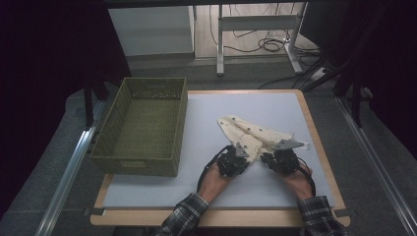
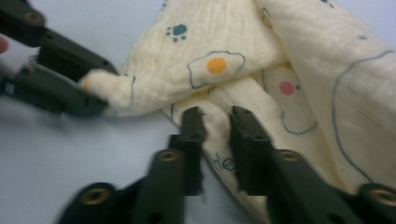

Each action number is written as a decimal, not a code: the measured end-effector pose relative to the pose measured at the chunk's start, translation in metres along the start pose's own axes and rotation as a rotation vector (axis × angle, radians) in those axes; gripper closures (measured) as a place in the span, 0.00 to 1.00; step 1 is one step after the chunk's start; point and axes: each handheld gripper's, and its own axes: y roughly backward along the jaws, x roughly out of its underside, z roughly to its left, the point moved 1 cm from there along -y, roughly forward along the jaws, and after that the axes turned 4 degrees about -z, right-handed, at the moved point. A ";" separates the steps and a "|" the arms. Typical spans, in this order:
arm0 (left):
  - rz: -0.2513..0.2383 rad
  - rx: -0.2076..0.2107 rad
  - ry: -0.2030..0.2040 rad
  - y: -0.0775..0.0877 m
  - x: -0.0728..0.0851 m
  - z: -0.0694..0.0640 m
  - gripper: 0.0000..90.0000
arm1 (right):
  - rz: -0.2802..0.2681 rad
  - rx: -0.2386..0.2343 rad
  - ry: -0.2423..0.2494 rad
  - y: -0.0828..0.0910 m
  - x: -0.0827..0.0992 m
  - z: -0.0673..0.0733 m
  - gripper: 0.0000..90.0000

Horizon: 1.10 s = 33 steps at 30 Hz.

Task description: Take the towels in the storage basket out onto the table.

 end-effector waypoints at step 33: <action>-0.055 -0.026 0.187 0.062 0.034 0.045 0.62 | -0.018 -0.088 -0.075 0.081 0.017 -0.017 0.80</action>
